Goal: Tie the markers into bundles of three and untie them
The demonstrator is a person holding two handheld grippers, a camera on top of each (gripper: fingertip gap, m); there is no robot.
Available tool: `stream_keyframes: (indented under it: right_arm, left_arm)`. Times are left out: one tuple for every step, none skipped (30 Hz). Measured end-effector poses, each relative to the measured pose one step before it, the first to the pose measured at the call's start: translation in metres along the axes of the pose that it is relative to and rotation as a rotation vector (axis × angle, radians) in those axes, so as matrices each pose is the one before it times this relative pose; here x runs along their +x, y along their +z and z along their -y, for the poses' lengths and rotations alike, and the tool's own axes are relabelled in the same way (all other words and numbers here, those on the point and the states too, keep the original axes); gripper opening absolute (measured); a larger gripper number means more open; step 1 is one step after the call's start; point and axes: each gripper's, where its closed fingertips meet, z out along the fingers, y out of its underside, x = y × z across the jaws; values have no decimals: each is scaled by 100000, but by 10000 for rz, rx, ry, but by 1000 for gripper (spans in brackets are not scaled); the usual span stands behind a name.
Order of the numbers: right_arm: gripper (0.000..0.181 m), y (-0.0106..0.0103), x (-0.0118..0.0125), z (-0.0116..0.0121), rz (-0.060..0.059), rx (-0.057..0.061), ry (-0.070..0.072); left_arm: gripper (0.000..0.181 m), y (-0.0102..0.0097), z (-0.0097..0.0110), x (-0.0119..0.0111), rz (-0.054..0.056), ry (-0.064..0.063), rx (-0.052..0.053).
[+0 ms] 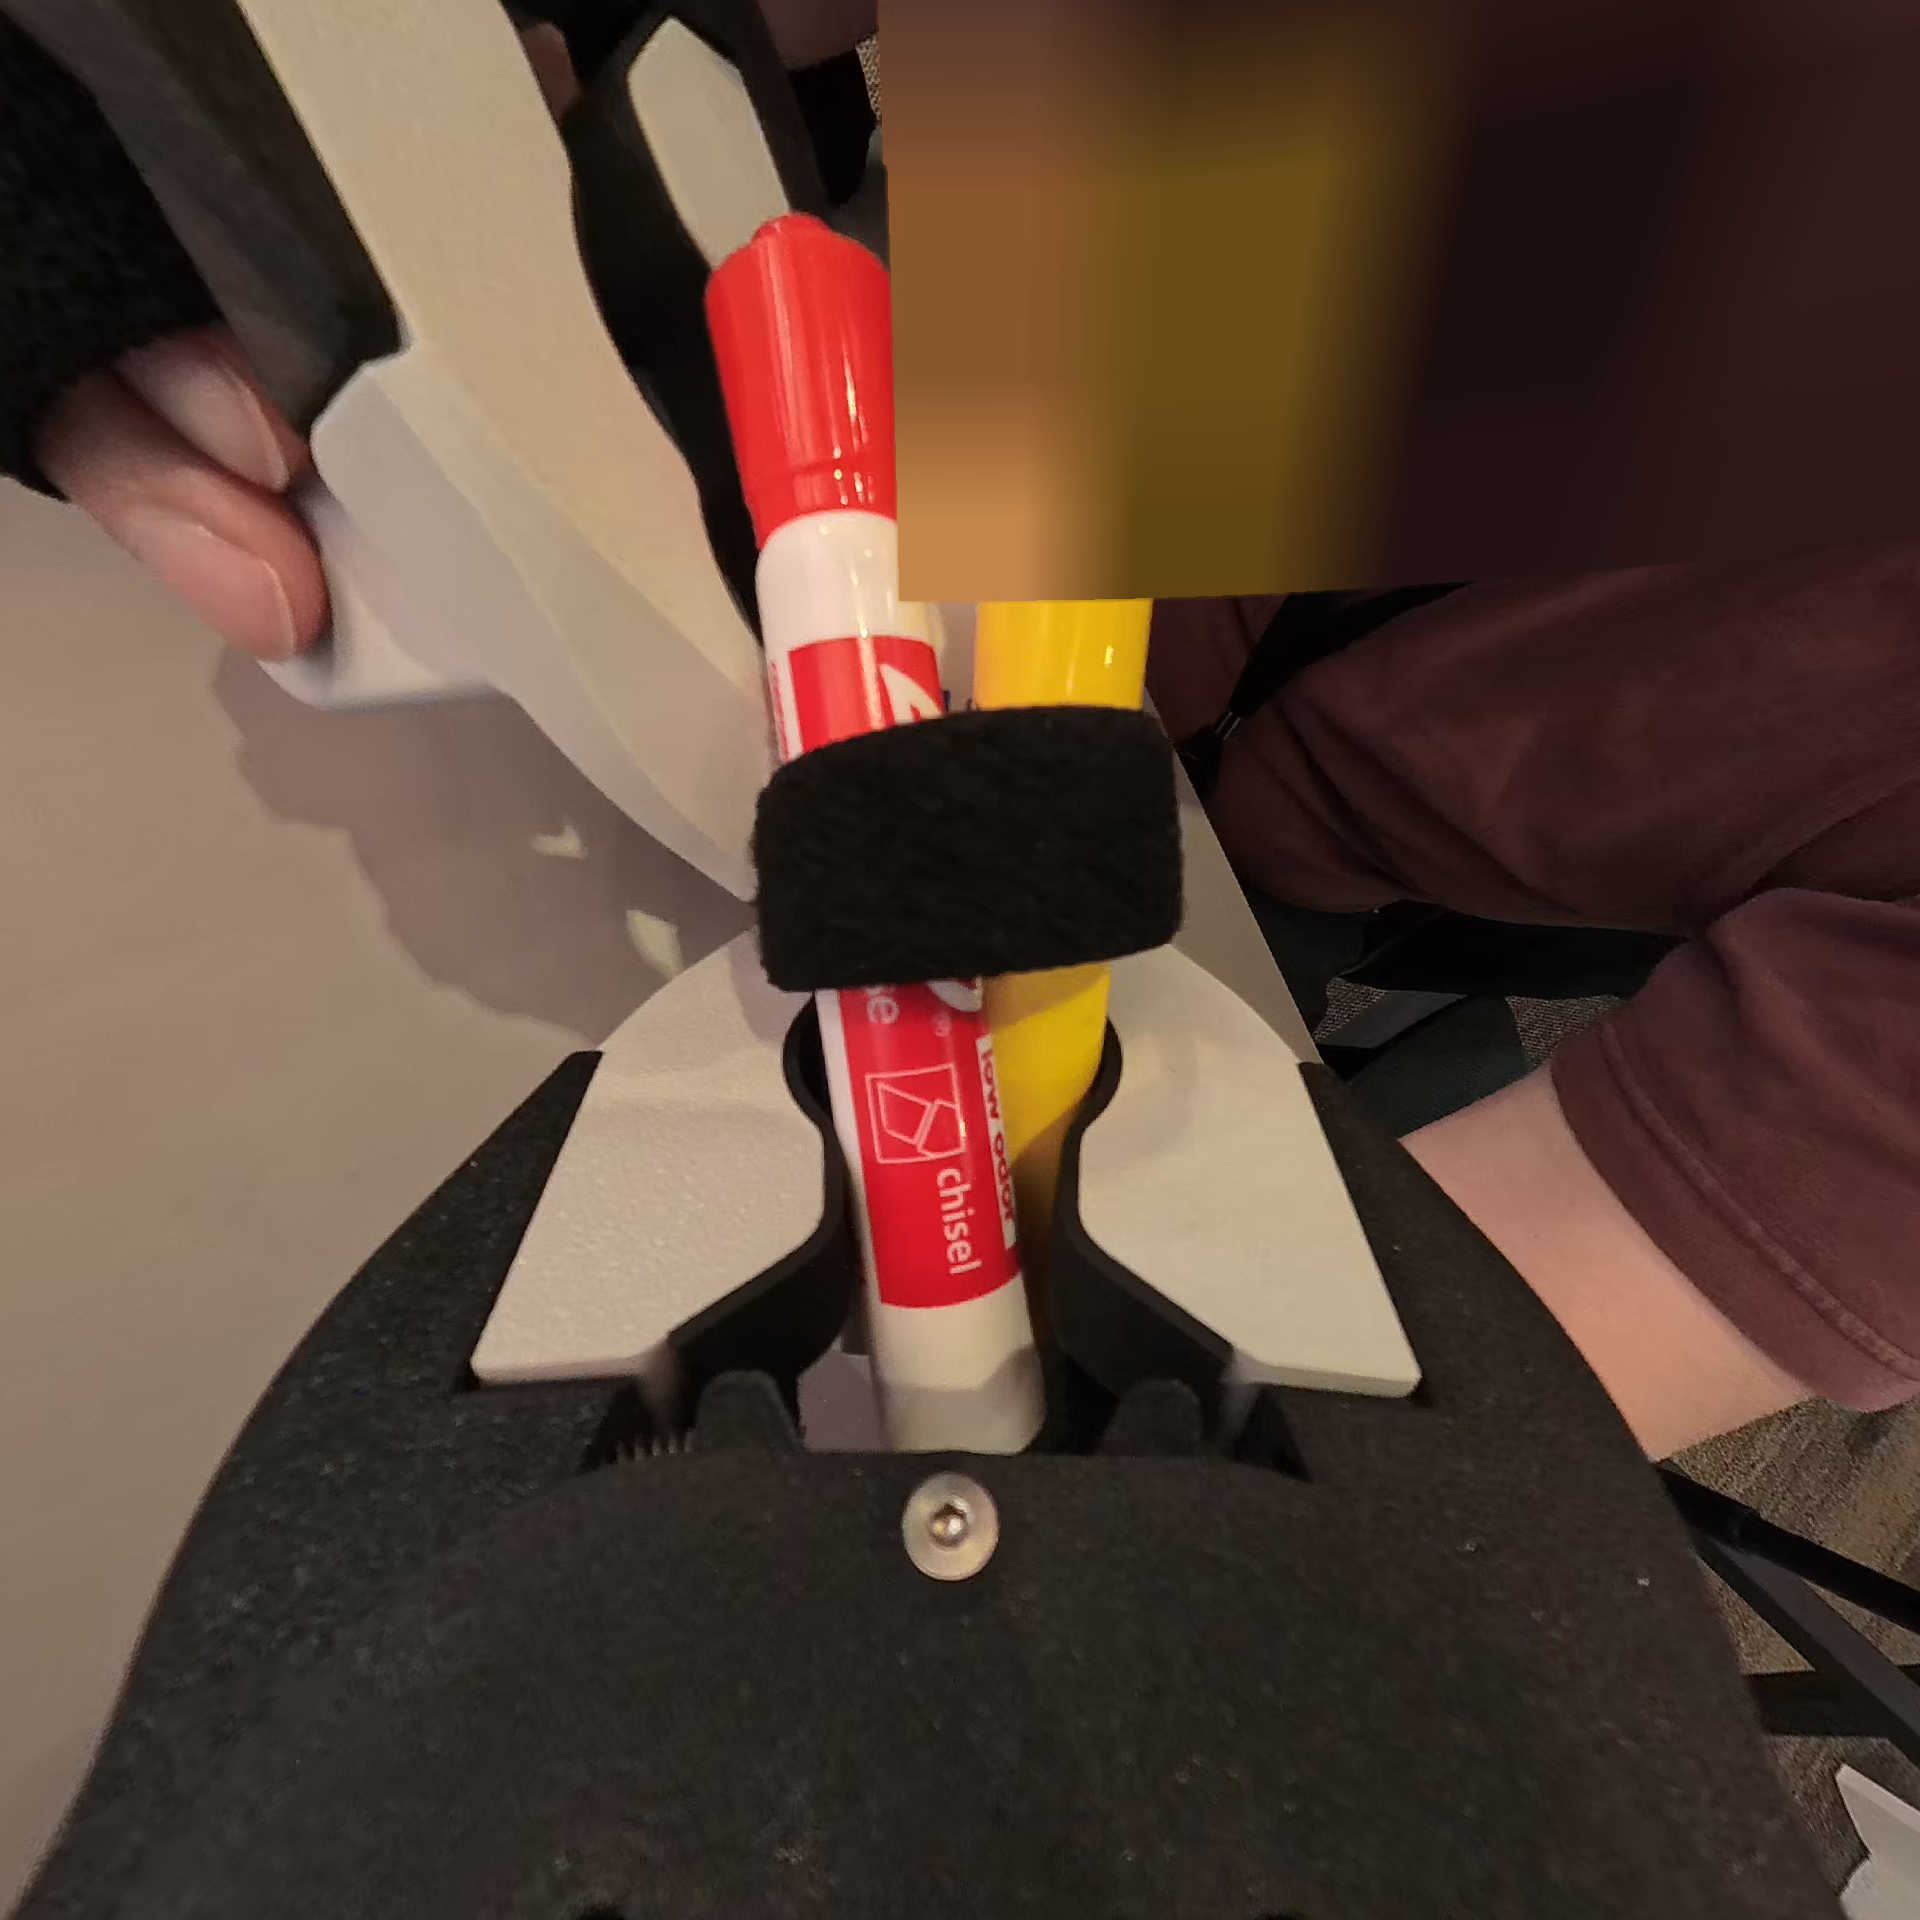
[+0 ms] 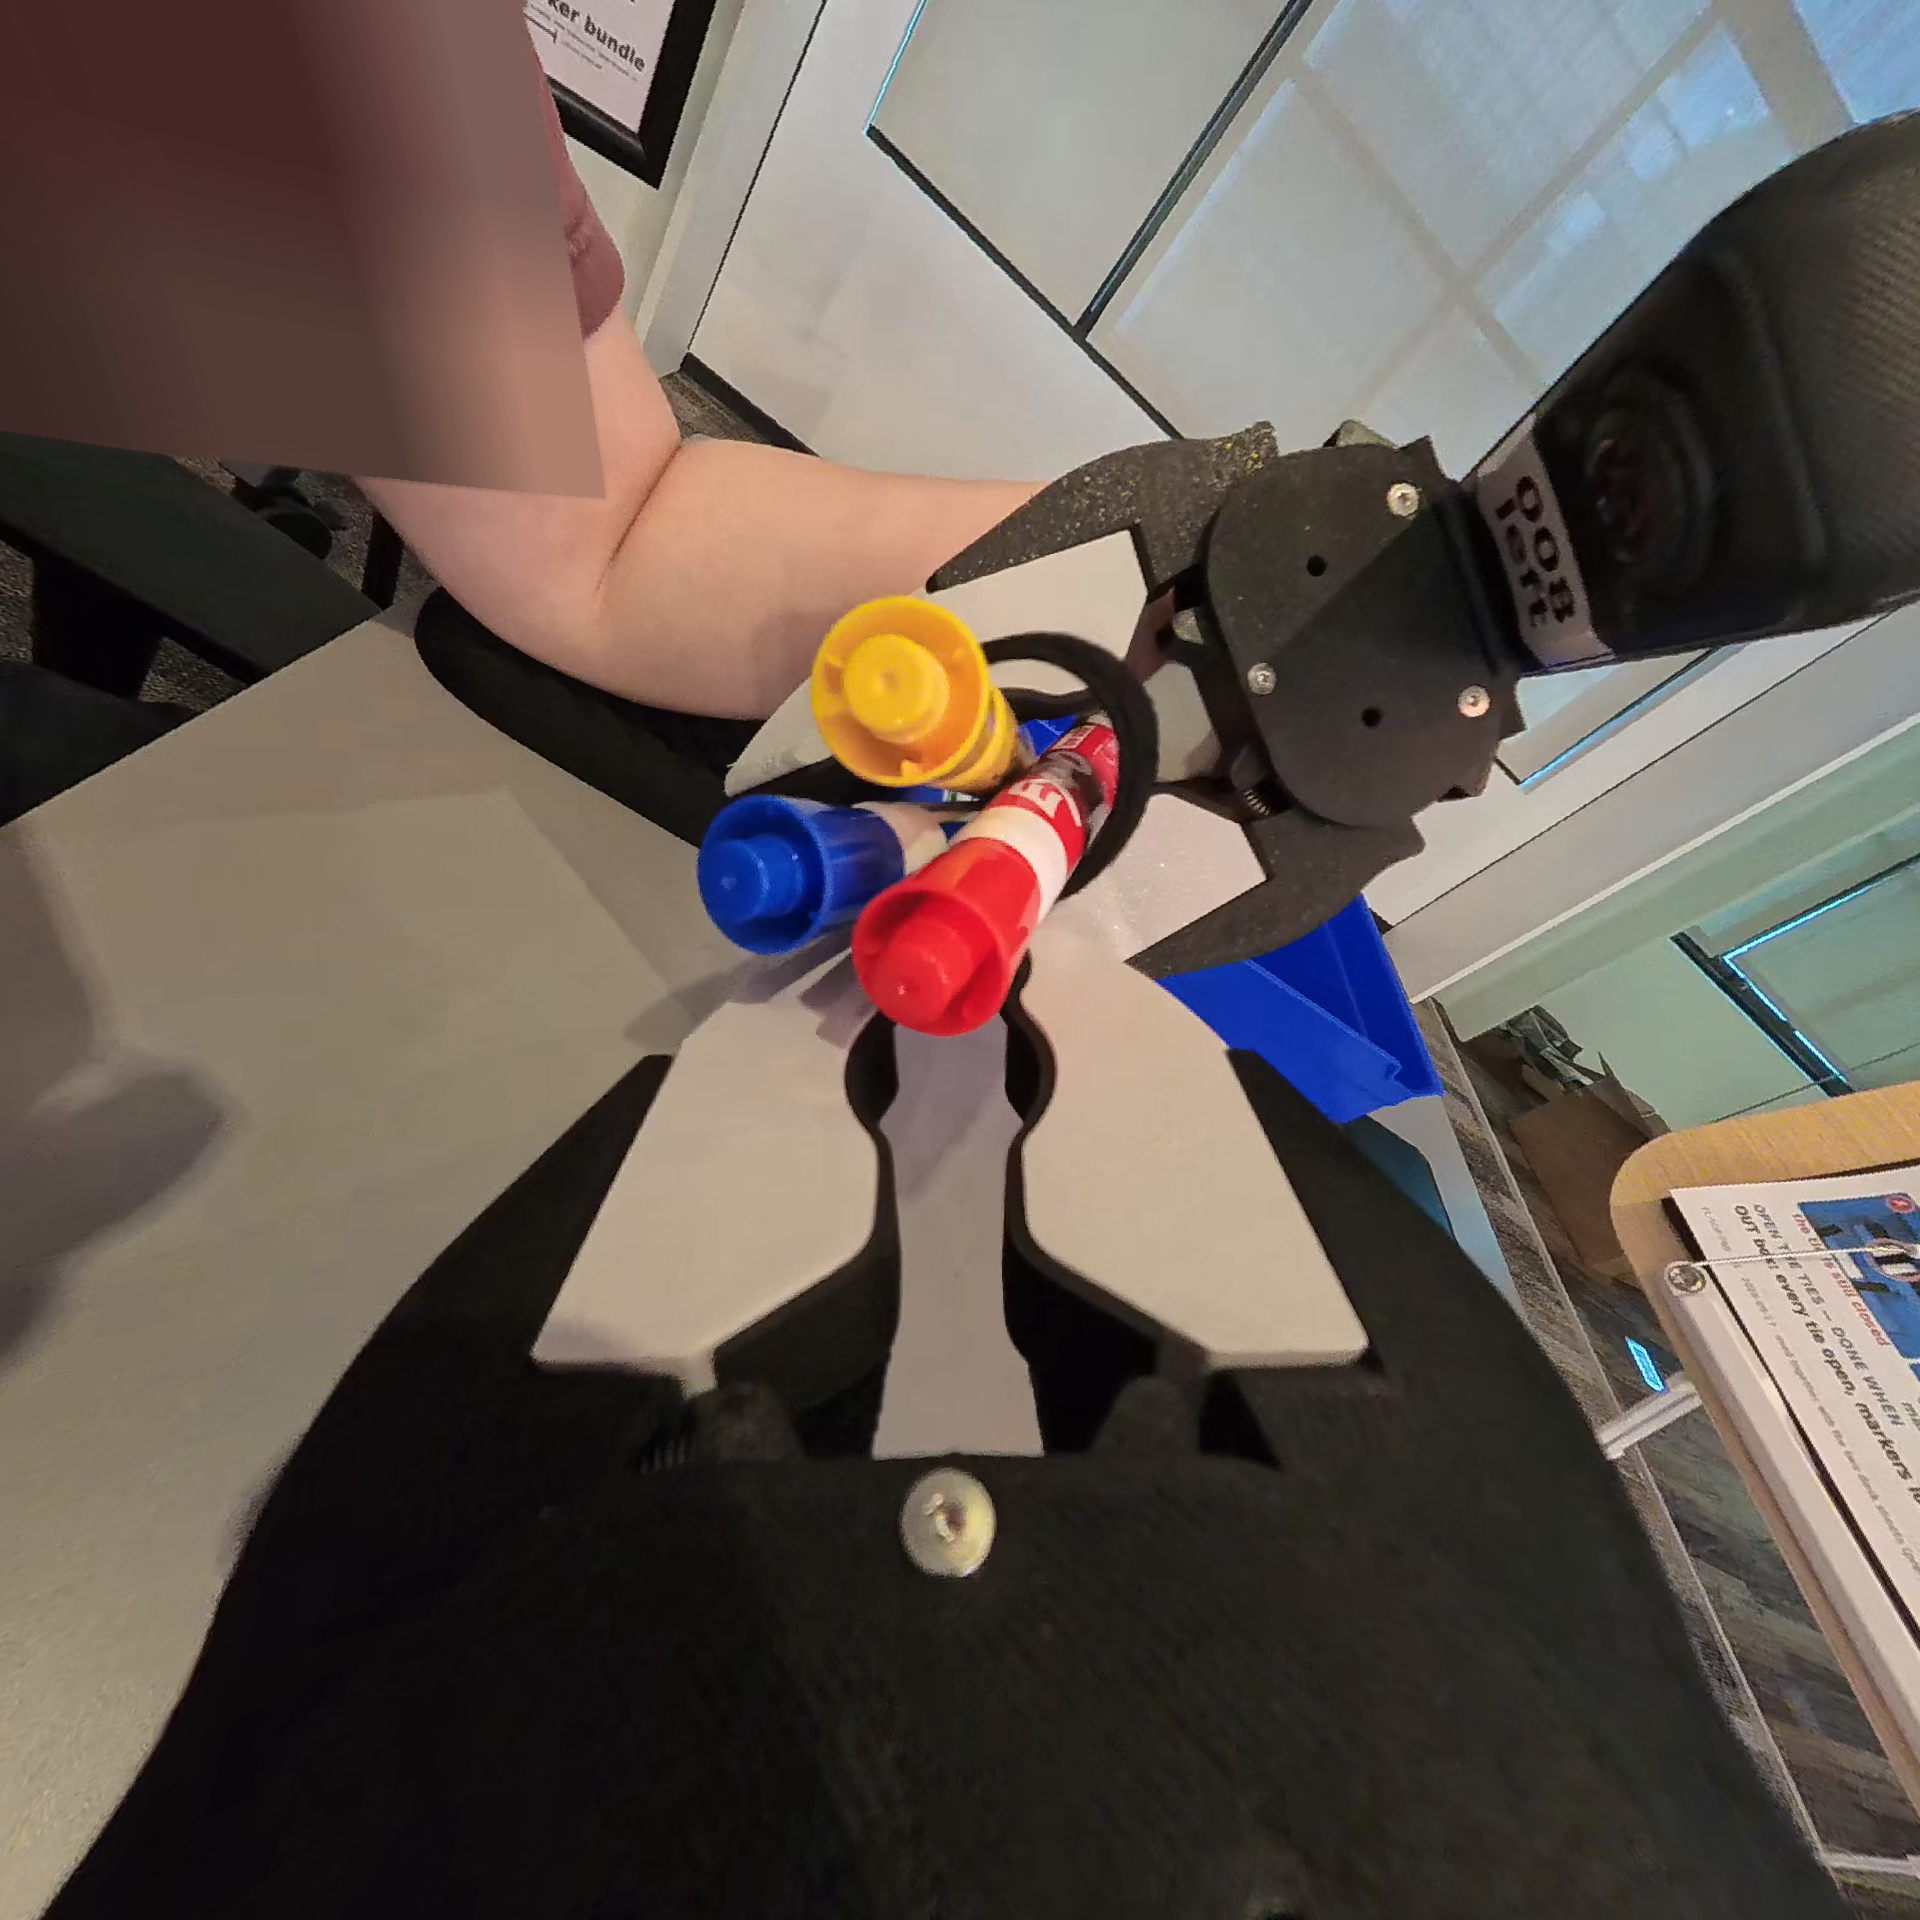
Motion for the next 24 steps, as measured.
stream_keyframes:
  right_arm:
    - [15, -31, 24, -19, -26, 5, -26]
    - [14, -27, 48, 5, -50, 18, -31]
    - [14, -24, 32, 29, -44, 40, -16]
    - [13, 0, 19, 16, -29, 32, 18]
    - [12, 1, 26, -7, -28, 10, 27]
    - [11, 25, 7, 2, -31, 26, 14]
    - [10, 19, 9, 13, -42, 29, -8]
    - [10, 22, 19, -2, -49, 30, -27]
    - [10, 22, -13, -15, -36, 17, -33]
    - [10, -7, 26, -38, -37, -11, -19]
    - [9, -42, 71, 16, -56, 17, -6]
    - [9, -54, 88, 103, -80, 82, -9]
    - [8, -33, 83, 129, -66, 101, 21]
    - [8, -1, 56, 53, -38, 64, 58]
    - [7, 41, 13, -16, -26, 29, 40]
    - [7, 51, -20, -32, -19, 22, 20]
    - [7, 26, -5, -6, -49, 39, -10]
    - [6, 9, 4, 12, -43, 48, -25]
    - [6, -20, 32, -6, -33, 24, 6]
    - [5, -17, 52, 46, -41, 39, 2]
    - [5, 3, -12, 27, 12, 33, 20]
    - [4, 13, -7, -12, 7, -2, 17]
    - [4, 8, 6, 10, -21, 16, -43]
    - [4, 15, -35, 13, 4, 14, -19]
  left_arm:
    - [43, 48, 15, 17, -27, 5, -13]
    - [43, 25, 32, -6, -4, 25, 7]
    - [43, -4, 53, 11, -23, -4, 29]
    - [43, 5, 25, 22, -26, -10, 17]
    - [43, -6, -17, 9, 0, 1, -5]
    - [43, 2, -17, 12, -28, -1, -1]
    - [43, 15, -4, 68, -65, -47, -7]
    - [43, 14, -24, 24, -22, 7, -21]
    - [43, 22, -9, 18, -14, 2, -3]
    - [43, 1, 1, -58, 25, -10, -11]
    - [43, -24, 33, -46, 30, 1, 23]
    - [43, -72, 136, 30, -15, 12, 87]
    - [43, -87, 152, 70, -33, 1, 96]
    - [43, -38, 49, 36, 8, 14, 29]
    - [43, -20, -39, -25, 55, 24, -26]
    - [43, 13, -66, -12, 25, 7, -39]
    - [43, 5, -18, 15, -6, -1, -8]
    - [42, -11, 20, 18, -6, -4, 13]
    - [42, -8, -6, 0, 8, 20, 6]
    - [43, -19, 55, 8, -9, 14, 36]
    - [43, -30, 54, 66, -54, -11, 39]
    - [43, 22, -21, -10, 13, 4, -23]
    - [43, 22, -15, 17, 7, 9, -15]
    - [43, 13, -2, 44, -22, 17, -4]
